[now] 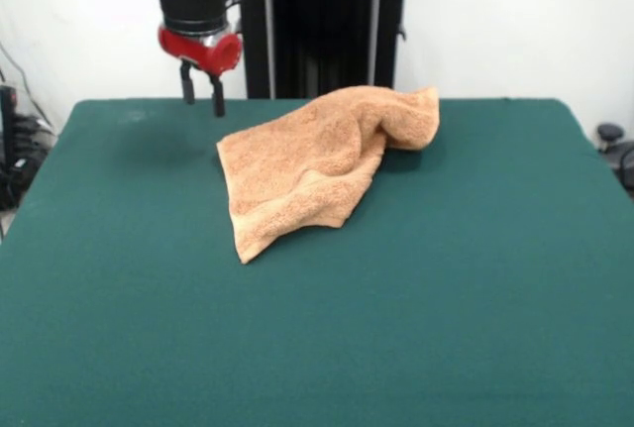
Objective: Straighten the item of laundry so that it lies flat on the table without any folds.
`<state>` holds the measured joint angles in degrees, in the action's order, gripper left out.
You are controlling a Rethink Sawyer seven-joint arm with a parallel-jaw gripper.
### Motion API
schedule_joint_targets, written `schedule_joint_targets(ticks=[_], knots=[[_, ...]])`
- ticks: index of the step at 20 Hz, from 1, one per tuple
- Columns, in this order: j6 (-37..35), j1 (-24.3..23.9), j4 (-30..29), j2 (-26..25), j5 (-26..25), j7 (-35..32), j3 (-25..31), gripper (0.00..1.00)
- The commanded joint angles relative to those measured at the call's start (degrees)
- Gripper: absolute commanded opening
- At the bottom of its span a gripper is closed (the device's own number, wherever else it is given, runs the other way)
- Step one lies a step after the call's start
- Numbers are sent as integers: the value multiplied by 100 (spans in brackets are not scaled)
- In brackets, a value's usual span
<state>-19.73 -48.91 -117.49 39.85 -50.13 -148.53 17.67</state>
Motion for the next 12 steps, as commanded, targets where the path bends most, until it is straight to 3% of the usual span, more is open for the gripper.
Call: schedule_joint_targets(ticks=[1,12], knots=[[-505,426,365,-162,245,762,626,100],[-123,976,678,-559,231,170,352,100]])
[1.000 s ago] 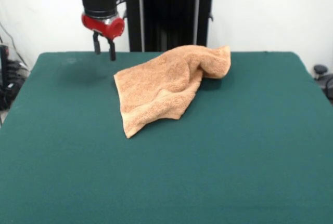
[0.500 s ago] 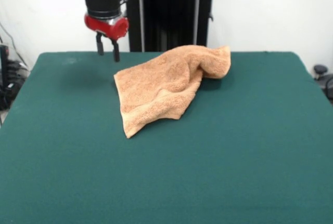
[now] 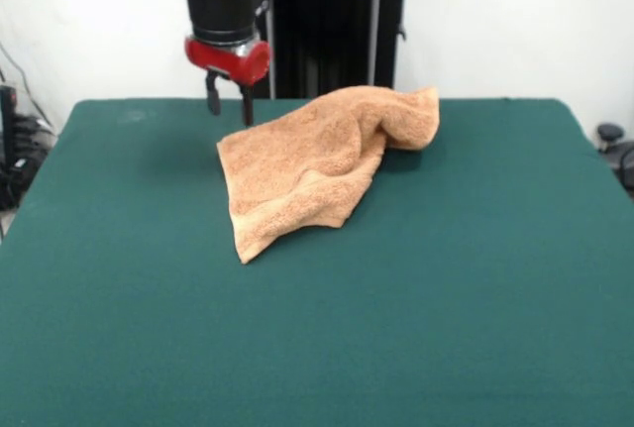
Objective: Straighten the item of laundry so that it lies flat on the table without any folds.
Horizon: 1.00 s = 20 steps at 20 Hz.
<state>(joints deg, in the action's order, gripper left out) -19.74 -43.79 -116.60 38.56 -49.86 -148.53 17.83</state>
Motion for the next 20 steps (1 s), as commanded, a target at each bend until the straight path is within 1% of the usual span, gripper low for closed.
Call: schedule_joint_targets(ticks=[1,6,11,13,18,20], knots=[[-95,498,602,-445,201,142,311,100],[-37,651,610,-449,280,21,250,100],[17,739,781,-584,323,-21,192,100],[124,795,863,-719,243,-98,77,100],[454,1025,1330,-1352,-112,-315,-346,100],[520,1080,1449,-1481,-148,-329,-440,100]])
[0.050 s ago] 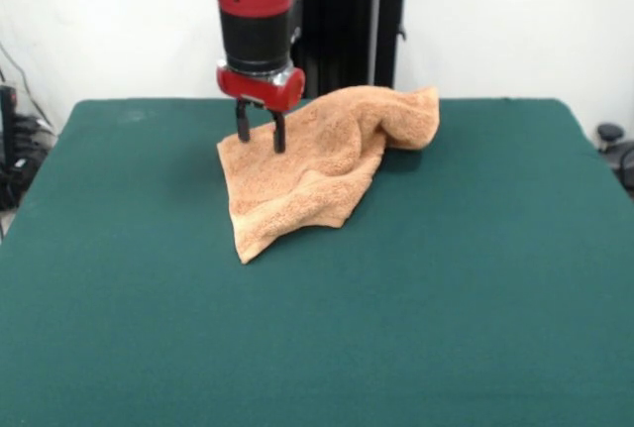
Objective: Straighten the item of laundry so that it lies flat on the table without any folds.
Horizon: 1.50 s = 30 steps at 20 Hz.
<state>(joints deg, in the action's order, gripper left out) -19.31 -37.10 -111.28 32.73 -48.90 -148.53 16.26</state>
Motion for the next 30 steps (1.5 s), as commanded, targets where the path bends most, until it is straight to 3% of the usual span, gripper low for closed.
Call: schedule_joint_targets(ticks=[1,6,14,22,30], knots=[[505,438,982,-974,-258,-336,-333,100],[828,671,1075,-1223,-261,-460,-677,100],[690,679,1088,-1330,-264,-187,-982,100],[320,148,1006,-1201,-453,595,-841,100],[409,-15,982,-1182,-666,643,-898,100]])
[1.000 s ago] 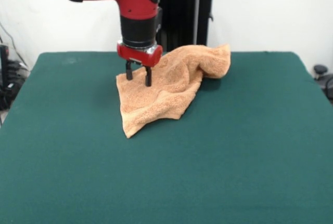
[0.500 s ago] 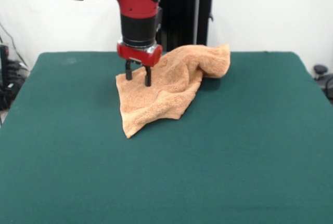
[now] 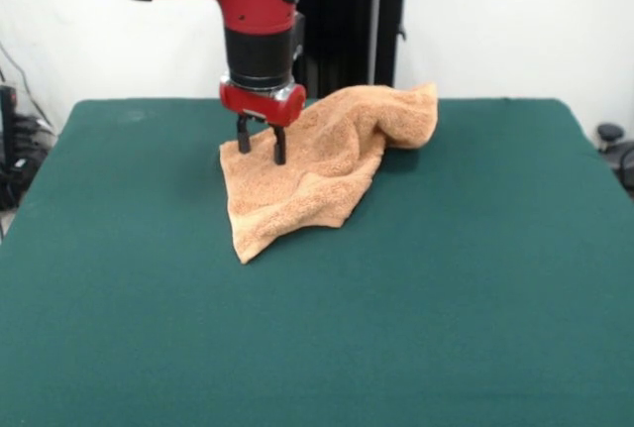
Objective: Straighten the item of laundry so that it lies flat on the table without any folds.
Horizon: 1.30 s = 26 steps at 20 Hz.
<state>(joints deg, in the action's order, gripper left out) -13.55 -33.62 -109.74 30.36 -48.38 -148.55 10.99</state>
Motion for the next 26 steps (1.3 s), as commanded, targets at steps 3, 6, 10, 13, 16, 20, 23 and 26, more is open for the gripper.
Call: schedule_joint_targets(ticks=[3,6,10,13,16,20,23,26], knots=[[-115,-366,829,-953,-742,609,-419,100],[-127,-428,827,-935,-795,714,-426,100],[-155,-596,862,-942,-883,925,-388,100],[-182,-742,864,-958,-934,1066,-335,100],[-229,-925,855,-935,-1021,1248,-270,100],[-326,-1179,885,-926,-1144,1491,-119,100],[-370,-1272,909,-935,-1242,1518,-47,100],[-392,-1383,898,-928,-1356,1553,17,100]])
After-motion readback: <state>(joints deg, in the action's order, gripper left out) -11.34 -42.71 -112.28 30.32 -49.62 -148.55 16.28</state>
